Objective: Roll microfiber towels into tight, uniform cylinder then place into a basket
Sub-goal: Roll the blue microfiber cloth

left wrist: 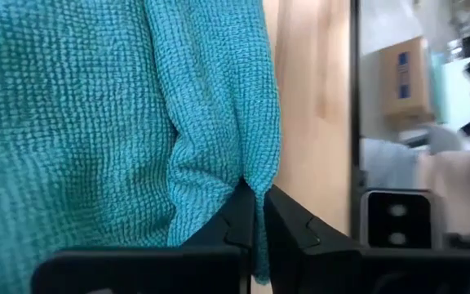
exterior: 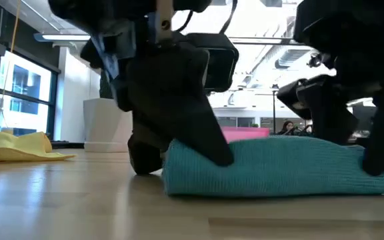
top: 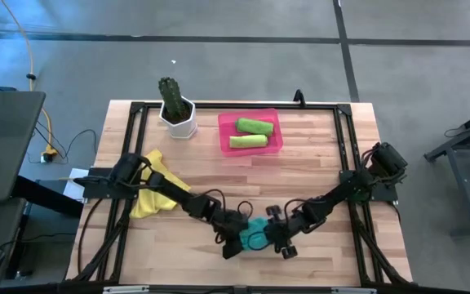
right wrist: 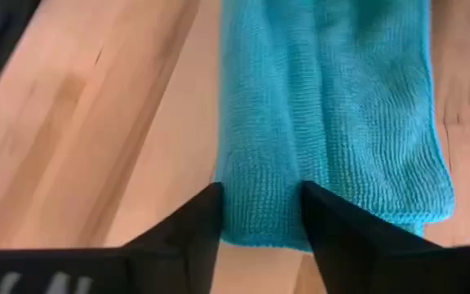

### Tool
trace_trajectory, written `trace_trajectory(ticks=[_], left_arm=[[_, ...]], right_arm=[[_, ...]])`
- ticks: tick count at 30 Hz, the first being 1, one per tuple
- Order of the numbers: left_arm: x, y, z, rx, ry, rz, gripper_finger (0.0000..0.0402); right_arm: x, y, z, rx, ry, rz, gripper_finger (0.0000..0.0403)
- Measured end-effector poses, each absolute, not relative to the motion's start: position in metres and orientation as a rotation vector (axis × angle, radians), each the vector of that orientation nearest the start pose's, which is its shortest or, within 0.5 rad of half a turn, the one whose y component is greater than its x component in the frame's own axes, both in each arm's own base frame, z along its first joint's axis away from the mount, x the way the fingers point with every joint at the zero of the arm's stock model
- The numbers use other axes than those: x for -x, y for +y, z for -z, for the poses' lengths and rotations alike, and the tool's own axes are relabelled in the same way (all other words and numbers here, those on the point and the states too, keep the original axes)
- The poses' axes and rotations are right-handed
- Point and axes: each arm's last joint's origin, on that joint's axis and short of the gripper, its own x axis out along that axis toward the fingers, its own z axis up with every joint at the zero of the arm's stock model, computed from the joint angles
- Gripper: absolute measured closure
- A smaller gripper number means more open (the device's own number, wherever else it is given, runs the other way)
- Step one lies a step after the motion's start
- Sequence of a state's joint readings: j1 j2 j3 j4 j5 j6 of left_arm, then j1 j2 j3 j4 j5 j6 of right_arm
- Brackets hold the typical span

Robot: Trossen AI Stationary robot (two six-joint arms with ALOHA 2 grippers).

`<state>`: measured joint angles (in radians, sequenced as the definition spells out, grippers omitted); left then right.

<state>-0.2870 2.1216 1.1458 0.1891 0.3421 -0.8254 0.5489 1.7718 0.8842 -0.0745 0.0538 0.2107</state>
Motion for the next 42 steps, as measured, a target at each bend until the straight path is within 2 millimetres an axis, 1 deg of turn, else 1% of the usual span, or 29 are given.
trace_trajectory(ticks=[2, 5, 9, 13, 18, 23, 27, 29, 32, 35, 39, 42], left_arm=[[-0.394, -0.122, -0.093, 0.834, 1.012, 0.254, 0.0397], [-0.396, -0.117, -0.094, 0.882, 1.032, 0.273, 0.0398], [-0.397, -0.111, -0.094, 0.941, 1.047, 0.257, 0.0399], [-0.398, -0.107, -0.094, 0.987, 1.069, 0.258, 0.0400], [-0.398, -0.104, -0.093, 1.023, 1.082, 0.233, 0.0400], [-0.396, -0.104, -0.092, 1.023, 1.102, 0.220, 0.0400], [-0.396, -0.104, -0.093, 1.024, 1.102, 0.218, 0.0400], [-0.396, -0.104, -0.092, 1.024, 1.101, 0.215, 0.0401], [-0.396, -0.104, -0.092, 1.023, 1.100, 0.214, 0.0400], [-0.396, -0.104, -0.092, 1.022, 1.100, 0.213, 0.0399], [-0.397, -0.104, -0.093, 1.031, 1.093, 0.210, 0.0398], [-0.397, -0.104, -0.093, 1.037, 1.091, 0.206, 0.0398]], right_arm=[[-0.282, 0.174, -0.135, 0.198, 0.970, -0.406, 0.0223], [-0.282, 0.183, -0.146, 0.365, 0.980, -0.453, 0.0219], [-0.280, 0.194, -0.159, 0.541, 0.964, -0.389, 0.0232], [-0.275, 0.205, -0.163, 0.613, 0.909, -0.338, 0.0250], [-0.266, 0.218, -0.164, 0.553, 0.894, -0.302, 0.0267], [-0.259, 0.229, -0.166, 0.487, 0.850, -0.235, 0.0269], [-0.257, 0.232, -0.166, 0.413, 0.836, -0.191, 0.0269], [-0.257, 0.233, -0.166, 0.388, 0.844, -0.200, 0.0269], [-0.259, 0.234, -0.167, 0.369, 0.852, -0.281, 0.0269], [-0.265, 0.235, -0.170, 0.351, 0.820, -0.351, 0.0269], [-0.277, 0.231, -0.175, 0.254, 0.759, -0.314, 0.0269], [-0.278, 0.234, -0.179, 0.222, 0.754, -0.311, 0.0269]])
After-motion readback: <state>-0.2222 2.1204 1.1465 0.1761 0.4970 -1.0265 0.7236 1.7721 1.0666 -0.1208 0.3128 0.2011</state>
